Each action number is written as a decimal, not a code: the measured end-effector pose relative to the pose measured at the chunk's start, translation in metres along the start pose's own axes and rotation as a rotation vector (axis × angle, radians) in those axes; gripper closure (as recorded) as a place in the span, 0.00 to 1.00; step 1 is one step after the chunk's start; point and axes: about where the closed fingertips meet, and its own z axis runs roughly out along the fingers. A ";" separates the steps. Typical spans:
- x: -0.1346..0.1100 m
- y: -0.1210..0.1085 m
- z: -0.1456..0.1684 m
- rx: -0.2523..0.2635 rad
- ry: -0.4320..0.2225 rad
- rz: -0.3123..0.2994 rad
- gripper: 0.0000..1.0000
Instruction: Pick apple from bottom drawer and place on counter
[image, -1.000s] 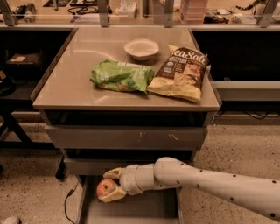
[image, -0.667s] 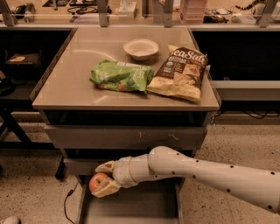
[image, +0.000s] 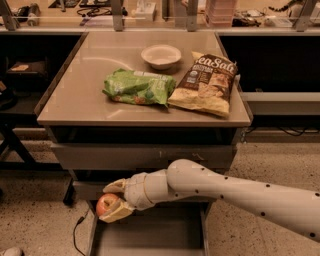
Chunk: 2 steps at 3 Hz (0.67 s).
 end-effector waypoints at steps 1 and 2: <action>-0.049 0.002 -0.009 -0.036 -0.032 -0.073 1.00; -0.094 -0.001 -0.016 -0.084 -0.045 -0.141 1.00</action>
Offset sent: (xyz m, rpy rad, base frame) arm 0.0005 0.0467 0.1398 0.0468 -0.1345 0.2188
